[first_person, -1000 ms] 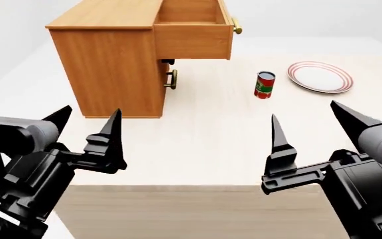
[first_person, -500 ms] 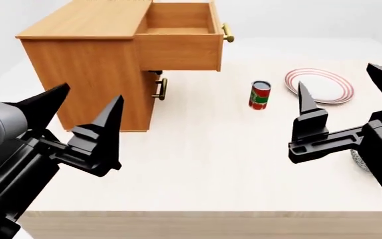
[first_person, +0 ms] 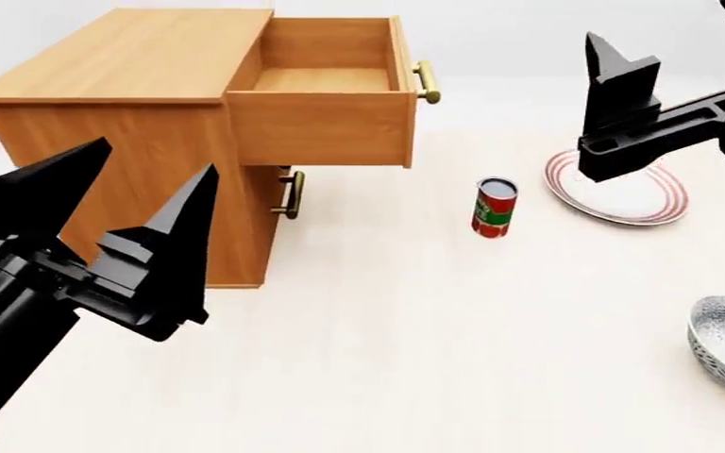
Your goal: Put the bowl in the top drawer of the cabinet.
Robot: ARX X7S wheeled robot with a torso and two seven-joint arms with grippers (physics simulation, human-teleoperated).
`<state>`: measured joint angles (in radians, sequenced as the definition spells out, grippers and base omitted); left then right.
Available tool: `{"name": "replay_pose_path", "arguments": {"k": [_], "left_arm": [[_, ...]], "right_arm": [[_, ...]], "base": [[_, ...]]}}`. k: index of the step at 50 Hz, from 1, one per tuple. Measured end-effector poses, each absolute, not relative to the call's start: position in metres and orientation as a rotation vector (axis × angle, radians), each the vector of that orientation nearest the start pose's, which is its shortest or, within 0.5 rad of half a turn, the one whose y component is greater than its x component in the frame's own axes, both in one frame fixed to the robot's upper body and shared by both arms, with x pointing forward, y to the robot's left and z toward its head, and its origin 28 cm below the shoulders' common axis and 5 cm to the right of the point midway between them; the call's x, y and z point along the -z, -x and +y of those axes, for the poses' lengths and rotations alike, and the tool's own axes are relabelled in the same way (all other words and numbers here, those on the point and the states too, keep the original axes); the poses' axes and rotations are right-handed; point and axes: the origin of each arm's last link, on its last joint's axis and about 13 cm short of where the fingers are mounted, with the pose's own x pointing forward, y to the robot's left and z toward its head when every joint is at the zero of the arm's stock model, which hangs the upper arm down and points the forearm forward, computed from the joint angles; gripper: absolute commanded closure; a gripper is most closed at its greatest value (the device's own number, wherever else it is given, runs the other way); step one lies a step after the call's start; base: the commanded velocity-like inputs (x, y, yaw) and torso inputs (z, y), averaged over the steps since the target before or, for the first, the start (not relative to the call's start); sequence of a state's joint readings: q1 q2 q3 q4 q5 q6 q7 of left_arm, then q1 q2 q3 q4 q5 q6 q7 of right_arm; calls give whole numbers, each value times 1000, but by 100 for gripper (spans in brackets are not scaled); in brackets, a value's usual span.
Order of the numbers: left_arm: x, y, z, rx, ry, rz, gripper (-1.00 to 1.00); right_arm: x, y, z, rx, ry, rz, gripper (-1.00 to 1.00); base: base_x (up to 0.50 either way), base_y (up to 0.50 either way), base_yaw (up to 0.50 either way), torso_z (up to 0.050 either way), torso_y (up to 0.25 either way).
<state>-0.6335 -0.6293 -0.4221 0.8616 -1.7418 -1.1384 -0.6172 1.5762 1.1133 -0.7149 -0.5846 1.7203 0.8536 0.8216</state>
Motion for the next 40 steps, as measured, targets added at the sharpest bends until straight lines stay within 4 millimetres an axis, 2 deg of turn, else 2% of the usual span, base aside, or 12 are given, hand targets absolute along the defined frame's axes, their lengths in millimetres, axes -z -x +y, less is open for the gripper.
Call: {"name": "replay_pose_path", "arguments": {"k": [13, 33, 40], "left_arm": [[-272, -157, 258, 443, 90, -246, -100], [-275, -156, 259, 443, 85, -262, -100], [-276, -155, 259, 443, 85, -265, -100]], "right_arm": [[-365, -197, -158, -150, 313, -183, -100], [-369, -203, -157, -158, 321, -181, -100], [-371, -201, -158, -156, 319, -175, -100]], "base": [[388, 0, 0, 0, 1], [389, 0, 0, 0, 1], [0, 0, 0, 0, 0]]}}
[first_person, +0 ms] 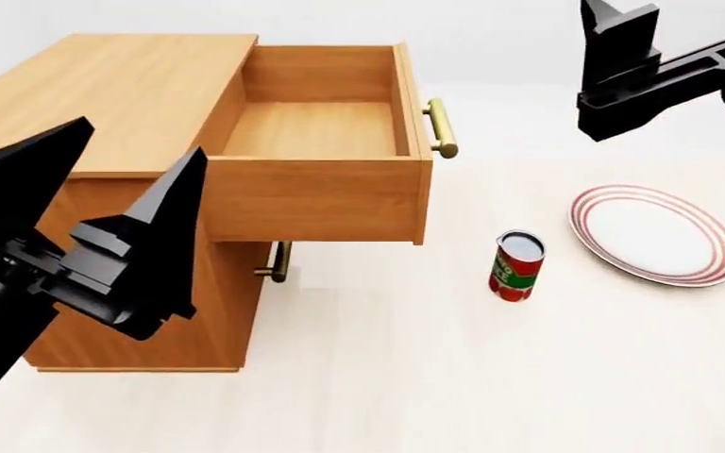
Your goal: Put the bowl in the top drawer of the cabinet.
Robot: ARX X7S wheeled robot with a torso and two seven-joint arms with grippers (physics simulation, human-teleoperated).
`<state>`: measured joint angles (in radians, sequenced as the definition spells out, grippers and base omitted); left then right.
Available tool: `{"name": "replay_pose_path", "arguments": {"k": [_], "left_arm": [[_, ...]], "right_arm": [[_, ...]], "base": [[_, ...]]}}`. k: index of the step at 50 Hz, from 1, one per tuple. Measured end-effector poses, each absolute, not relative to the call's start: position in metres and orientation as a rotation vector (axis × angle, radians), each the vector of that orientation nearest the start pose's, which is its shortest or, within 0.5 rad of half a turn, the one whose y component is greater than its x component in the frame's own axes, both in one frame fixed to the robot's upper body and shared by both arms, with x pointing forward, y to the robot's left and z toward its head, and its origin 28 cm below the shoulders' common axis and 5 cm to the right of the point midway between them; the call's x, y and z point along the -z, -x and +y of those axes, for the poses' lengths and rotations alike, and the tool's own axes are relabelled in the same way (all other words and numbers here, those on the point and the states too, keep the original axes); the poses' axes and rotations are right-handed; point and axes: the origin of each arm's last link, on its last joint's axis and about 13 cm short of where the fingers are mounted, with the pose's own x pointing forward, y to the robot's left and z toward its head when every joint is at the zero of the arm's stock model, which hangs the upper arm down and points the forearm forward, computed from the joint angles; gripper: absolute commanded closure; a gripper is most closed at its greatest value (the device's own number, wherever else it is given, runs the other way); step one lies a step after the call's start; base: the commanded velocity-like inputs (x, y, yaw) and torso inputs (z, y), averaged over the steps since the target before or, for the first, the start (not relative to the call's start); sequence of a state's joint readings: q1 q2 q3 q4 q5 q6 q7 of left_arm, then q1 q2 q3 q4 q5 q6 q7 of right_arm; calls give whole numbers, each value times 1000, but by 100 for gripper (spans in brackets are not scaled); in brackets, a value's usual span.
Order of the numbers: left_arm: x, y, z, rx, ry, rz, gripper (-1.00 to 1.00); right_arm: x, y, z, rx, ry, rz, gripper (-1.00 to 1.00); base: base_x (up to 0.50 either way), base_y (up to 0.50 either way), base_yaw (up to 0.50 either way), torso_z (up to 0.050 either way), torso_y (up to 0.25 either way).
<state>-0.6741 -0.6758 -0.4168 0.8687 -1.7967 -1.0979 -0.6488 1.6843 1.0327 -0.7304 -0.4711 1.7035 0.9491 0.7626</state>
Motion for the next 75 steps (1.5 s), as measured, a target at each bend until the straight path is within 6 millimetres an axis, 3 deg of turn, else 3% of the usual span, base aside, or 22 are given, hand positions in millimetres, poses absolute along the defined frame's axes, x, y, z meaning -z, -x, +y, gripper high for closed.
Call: {"name": "replay_pose_path", "arguments": {"k": [21, 30, 55, 75], "left_arm": [[-276, -151, 261, 446, 103, -274, -100], [-277, -150, 261, 454, 111, -281, -100], [-280, -143, 272, 449, 133, -270, -100], [-287, -133, 281, 453, 169, -259, -100]], "right_arm": [[-398, -159, -202, -47, 305, 94, -100], [-397, -143, -224, -5, 371, 274, -100], [-343, -123, -247, 131, 429, 749, -100], [-292, -136, -285, 193, 473, 896, -100]], "base": [[0, 0, 0, 0, 0], [0, 0, 0, 0, 0], [0, 0, 0, 0, 0], [0, 0, 0, 0, 0]]}}
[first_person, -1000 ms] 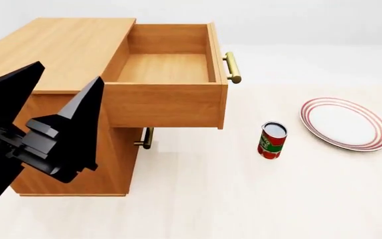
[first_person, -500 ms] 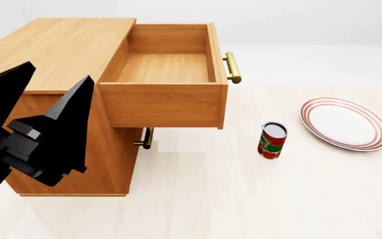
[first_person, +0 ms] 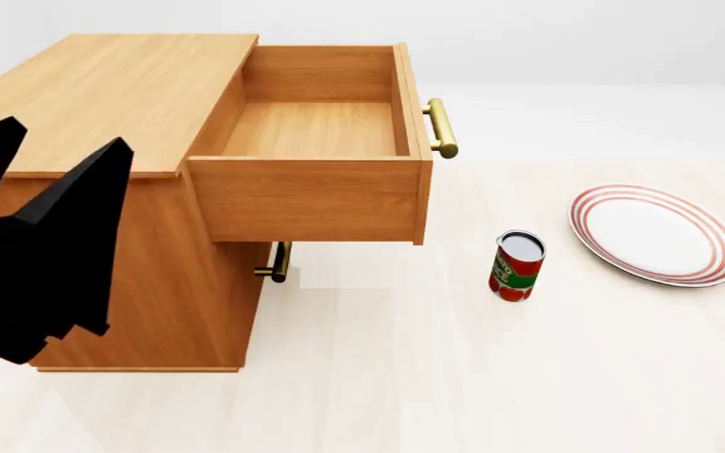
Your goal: Put the bowl in the top drawer of the cabinet.
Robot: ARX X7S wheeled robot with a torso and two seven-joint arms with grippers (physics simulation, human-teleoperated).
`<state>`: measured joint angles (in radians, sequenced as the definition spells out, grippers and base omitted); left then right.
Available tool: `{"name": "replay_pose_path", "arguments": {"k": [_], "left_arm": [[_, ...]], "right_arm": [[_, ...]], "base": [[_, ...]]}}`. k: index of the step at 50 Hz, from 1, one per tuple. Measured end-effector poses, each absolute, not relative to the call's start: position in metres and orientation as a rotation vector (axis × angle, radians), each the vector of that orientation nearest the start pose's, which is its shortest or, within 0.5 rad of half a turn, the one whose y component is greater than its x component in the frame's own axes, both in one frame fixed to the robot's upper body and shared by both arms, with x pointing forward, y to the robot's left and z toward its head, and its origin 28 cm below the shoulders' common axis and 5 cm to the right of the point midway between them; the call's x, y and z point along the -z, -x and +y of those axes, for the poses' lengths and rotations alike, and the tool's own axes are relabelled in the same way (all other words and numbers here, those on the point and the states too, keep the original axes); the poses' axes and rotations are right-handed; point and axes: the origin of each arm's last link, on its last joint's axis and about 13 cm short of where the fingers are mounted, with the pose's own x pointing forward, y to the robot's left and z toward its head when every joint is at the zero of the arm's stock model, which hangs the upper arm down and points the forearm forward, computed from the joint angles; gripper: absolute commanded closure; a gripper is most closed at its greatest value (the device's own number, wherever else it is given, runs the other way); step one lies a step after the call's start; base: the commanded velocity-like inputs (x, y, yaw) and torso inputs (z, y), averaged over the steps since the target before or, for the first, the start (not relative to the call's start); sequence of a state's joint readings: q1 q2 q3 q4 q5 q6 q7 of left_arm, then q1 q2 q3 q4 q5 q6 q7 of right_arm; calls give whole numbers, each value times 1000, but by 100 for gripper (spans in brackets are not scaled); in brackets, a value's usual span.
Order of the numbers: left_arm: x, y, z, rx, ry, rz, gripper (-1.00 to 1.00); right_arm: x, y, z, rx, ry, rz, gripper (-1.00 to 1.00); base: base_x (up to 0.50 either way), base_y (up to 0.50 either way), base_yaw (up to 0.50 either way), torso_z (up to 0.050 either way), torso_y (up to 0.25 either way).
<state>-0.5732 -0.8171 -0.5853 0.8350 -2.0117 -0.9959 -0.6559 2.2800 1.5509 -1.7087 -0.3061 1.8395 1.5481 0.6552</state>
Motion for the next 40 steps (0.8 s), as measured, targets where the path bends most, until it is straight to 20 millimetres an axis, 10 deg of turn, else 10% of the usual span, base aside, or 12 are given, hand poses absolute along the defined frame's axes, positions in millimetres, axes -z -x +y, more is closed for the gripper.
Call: {"name": "replay_pose_path", "arguments": {"k": [40], "left_arm": [[-283, -131, 279, 460, 181, -227, -100]], "right_arm": [[-190, -155, -323, 149, 487, 1023, -100]], "base": [[0, 0, 0, 0, 0]]}}
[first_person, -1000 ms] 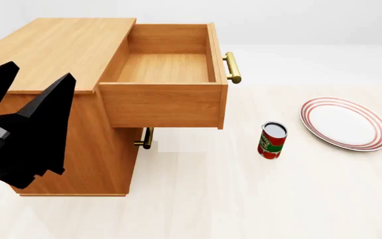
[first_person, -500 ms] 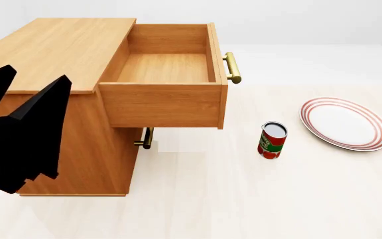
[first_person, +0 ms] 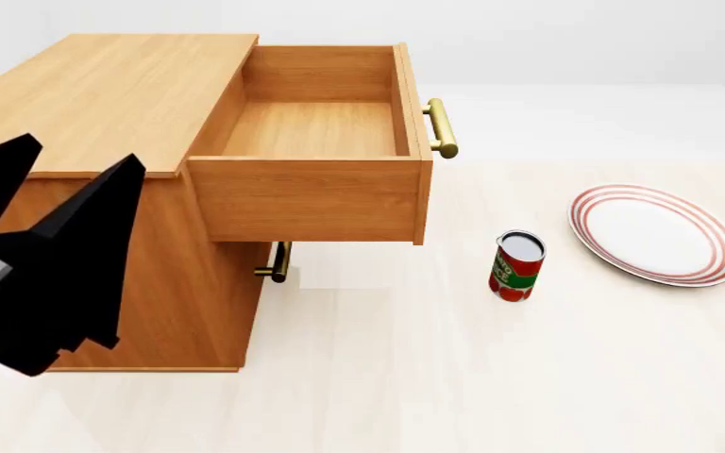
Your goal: Put the bowl in the top drawer of the cabinet.
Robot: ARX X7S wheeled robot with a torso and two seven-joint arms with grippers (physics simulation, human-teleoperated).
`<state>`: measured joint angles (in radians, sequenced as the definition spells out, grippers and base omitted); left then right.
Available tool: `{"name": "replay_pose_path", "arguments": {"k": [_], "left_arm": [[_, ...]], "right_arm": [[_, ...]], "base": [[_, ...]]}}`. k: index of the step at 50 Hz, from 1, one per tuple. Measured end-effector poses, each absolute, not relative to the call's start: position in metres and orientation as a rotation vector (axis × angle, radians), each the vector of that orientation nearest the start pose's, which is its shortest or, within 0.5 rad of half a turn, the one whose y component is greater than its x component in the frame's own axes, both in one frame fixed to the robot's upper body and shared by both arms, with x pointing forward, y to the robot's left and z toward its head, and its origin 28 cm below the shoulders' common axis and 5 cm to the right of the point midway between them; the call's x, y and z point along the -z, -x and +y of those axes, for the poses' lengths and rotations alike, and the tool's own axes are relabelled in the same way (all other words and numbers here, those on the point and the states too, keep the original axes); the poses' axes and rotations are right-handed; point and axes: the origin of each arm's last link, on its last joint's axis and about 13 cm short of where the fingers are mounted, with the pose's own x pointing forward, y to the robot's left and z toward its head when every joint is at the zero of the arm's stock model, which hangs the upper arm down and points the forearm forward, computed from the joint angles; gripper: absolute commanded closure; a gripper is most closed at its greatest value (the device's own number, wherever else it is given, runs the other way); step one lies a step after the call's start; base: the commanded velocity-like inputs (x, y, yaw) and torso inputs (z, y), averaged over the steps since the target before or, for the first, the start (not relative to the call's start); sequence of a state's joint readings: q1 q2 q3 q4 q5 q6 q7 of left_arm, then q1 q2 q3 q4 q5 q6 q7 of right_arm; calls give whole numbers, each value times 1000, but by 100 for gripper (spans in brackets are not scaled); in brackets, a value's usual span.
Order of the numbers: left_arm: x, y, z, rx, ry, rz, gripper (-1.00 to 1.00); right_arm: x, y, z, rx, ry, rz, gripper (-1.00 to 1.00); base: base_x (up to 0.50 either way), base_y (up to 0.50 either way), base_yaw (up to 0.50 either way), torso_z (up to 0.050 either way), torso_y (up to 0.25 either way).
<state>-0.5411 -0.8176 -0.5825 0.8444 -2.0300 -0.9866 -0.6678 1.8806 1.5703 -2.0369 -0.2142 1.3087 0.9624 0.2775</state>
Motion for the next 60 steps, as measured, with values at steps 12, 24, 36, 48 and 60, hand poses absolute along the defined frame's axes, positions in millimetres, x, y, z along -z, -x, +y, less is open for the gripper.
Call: {"name": "replay_pose_path", "arguments": {"k": [12, 24, 36, 48, 60], "left_arm": [[-281, -131, 279, 459, 184, -221, -100], [-279, -131, 279, 459, 190, -211, -100], [-276, -131, 279, 454, 194, -204, -100], [-275, -132, 279, 451, 198, -200, -100], [-275, -133, 279, 449, 199, -198, -100]], "right_arm": [[-168, -148, -325, 151, 488, 1060, -100], [-150, -148, -324, 153, 505, 1099, -100], [-139, -167, -318, 139, 550, 1105, 100], [-134, -190, -307, 132, 576, 1115, 100], [-154, -183, -305, 128, 566, 1118, 100]], "base": [[0, 0, 0, 0, 0], [0, 0, 0, 0, 0], [0, 0, 0, 0, 0], [0, 0, 0, 0, 0], [0, 0, 0, 0, 1]]}}
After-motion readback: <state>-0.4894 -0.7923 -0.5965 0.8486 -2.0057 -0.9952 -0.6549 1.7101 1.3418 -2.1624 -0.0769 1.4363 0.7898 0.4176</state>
